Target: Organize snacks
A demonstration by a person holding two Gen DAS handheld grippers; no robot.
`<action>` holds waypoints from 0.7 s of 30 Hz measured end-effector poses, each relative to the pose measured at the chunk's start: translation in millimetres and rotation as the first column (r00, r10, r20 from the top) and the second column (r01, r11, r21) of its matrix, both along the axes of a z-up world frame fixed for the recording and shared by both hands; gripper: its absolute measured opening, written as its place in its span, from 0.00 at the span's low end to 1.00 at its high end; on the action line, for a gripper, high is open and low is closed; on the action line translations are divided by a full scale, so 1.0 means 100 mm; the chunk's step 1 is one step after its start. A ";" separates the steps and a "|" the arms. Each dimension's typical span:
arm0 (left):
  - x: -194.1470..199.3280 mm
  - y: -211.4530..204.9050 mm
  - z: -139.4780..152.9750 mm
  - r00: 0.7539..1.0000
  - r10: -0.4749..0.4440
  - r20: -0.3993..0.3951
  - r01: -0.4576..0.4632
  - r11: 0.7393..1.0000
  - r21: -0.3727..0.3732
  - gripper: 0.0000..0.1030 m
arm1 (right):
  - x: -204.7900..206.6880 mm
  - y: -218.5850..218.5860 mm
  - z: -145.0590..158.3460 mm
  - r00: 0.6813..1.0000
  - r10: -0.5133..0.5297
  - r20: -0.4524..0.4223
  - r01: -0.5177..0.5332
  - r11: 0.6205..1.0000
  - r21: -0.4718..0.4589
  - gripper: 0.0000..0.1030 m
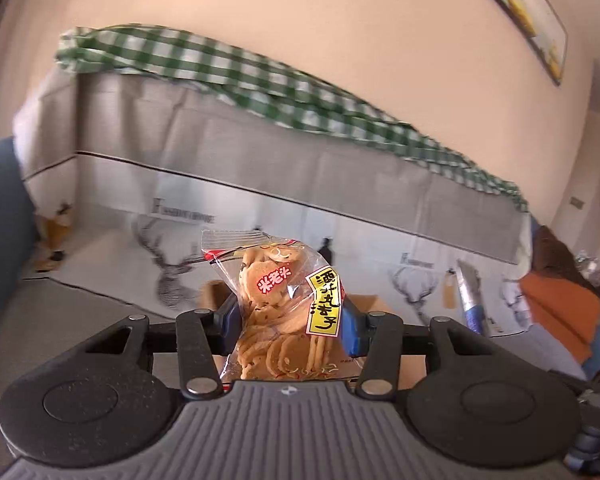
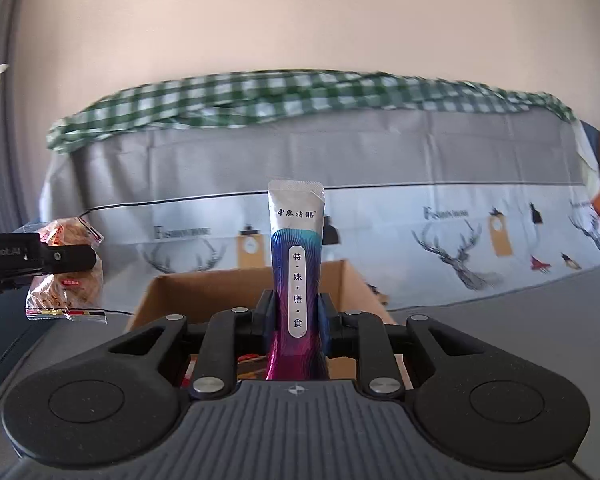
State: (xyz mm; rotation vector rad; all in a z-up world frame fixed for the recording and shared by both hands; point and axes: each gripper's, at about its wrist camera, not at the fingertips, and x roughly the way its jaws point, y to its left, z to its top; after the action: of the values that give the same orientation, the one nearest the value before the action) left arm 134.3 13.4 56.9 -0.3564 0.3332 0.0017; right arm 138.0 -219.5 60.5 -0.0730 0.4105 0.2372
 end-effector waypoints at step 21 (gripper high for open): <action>-0.28 -0.18 0.08 0.995 -0.058 0.085 0.046 0.990 0.132 0.99 | 0.04 -0.15 -0.06 0.995 -0.096 -0.038 0.095 0.995 -0.023 0.99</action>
State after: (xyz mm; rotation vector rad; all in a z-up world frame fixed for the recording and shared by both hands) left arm 106.2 -4.6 64.8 -0.2176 0.2526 -0.0433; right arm 142.4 -234.4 54.7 -0.0689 0.4547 0.1403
